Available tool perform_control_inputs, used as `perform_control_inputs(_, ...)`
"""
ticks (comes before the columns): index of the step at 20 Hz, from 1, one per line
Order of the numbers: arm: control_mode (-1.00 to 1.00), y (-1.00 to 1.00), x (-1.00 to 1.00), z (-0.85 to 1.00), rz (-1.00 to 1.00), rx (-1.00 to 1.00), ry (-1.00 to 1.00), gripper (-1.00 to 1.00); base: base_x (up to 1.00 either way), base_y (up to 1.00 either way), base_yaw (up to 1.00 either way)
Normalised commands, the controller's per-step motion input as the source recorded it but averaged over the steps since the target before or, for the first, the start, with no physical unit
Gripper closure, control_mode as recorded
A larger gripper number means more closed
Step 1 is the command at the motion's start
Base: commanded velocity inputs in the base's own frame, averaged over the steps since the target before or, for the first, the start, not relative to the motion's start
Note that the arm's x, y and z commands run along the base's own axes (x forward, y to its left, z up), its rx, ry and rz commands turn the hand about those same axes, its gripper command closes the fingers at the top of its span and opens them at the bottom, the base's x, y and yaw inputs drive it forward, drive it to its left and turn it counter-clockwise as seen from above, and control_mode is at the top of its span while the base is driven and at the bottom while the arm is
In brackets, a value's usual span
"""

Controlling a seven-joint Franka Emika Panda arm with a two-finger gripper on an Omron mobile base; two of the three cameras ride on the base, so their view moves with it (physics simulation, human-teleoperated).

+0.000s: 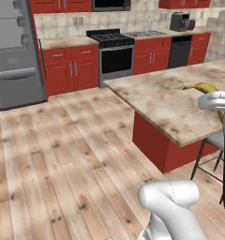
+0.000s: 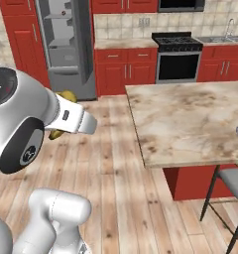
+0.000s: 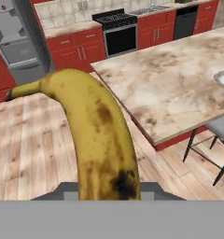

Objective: Pick up the kiwi and banana from the fridge and place one fruit on each plate on the dining counter.

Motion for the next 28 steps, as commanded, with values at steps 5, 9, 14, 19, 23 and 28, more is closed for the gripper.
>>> perform_control_inputs(5,1.0,0.0,0.0,0.0,0.0,0.0,0.0,1.0,-0.02,-1.0,0.0)
perform_control_inputs(9,1.0,0.0,0.0,0.0,0.0,0.0,0.0,1.0,0.0,-1.0,0.0)
perform_control_inputs(14,1.0,0.0,0.0,0.0,0.0,0.0,0.0,1.0,0.0,-1.0,0.0)
perform_control_inputs(19,1.0,0.0,0.0,0.0,0.0,0.0,0.0,1.0,0.0,-1.0,0.0)
perform_control_inputs(23,1.0,0.0,0.0,0.0,0.0,0.0,0.0,1.0,0.0,-1.0,0.0)
perform_control_inputs(28,1.0,0.0,0.0,0.0,0.0,0.0,0.0,1.0,0.0,-1.0,0.0)
